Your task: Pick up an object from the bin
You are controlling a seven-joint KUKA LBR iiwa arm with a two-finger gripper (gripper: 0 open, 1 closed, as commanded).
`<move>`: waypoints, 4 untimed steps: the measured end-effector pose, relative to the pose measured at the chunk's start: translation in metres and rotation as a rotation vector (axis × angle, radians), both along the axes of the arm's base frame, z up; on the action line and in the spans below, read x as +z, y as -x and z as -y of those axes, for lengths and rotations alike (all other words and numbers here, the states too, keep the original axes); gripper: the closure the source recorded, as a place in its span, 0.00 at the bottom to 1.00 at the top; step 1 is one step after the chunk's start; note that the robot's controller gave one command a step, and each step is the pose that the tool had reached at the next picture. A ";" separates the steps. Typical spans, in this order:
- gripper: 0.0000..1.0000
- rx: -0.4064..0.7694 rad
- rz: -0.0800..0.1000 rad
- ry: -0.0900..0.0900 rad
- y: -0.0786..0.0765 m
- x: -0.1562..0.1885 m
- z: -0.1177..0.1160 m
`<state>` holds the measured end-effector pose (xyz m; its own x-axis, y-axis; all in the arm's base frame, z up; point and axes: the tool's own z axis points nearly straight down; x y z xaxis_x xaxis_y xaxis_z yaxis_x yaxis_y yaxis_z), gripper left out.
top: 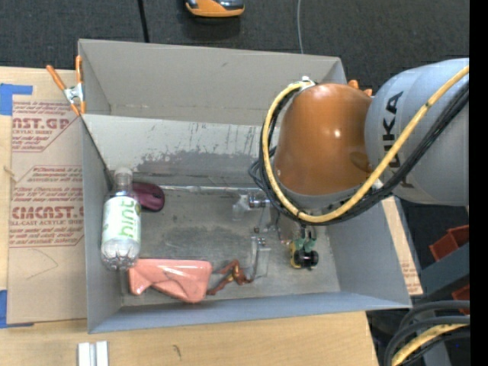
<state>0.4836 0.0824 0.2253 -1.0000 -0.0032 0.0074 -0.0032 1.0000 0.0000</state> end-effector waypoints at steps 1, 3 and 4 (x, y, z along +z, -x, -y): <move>0.00 -0.002 0.008 -0.001 -0.002 0.004 0.000; 0.00 0.260 0.013 -0.001 -0.008 -0.099 0.003; 1.00 0.441 0.008 -0.003 -0.026 -0.135 -0.004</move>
Offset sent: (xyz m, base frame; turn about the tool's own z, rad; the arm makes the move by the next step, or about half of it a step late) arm 0.0045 -0.0142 -0.1204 -0.2193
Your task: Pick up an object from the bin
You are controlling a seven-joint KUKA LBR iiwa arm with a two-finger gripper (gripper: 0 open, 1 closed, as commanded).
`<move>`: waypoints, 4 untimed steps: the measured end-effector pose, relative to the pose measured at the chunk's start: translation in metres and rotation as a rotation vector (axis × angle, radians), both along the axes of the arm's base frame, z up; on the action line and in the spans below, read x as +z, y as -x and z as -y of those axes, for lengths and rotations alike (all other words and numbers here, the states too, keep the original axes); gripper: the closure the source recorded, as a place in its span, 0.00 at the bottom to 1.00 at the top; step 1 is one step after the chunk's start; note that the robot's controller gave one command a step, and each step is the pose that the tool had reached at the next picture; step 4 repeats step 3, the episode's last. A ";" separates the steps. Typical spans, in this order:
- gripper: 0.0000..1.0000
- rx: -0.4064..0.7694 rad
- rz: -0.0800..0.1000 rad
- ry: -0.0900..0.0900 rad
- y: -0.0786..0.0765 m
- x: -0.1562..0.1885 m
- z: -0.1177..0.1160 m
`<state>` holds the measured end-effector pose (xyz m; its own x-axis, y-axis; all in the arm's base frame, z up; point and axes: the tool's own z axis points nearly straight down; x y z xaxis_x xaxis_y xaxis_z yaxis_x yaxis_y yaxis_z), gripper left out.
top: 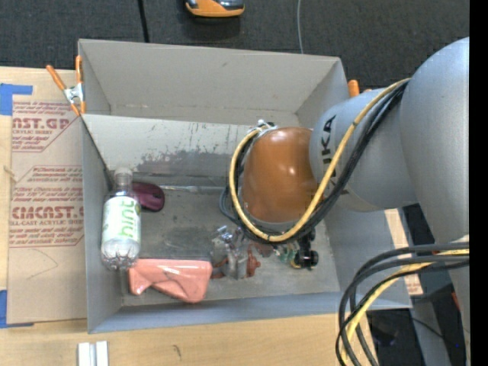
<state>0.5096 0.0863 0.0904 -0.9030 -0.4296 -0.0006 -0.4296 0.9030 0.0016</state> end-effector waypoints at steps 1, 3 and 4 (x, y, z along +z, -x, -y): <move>1.00 0.000 0.000 0.000 0.000 0.000 0.000; 1.00 0.011 -0.001 0.001 -0.023 0.117 0.027; 1.00 0.011 -0.001 0.001 -0.023 0.117 0.027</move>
Offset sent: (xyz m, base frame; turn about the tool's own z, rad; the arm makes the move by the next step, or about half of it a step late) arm -0.0046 -0.0245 0.0781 -0.0171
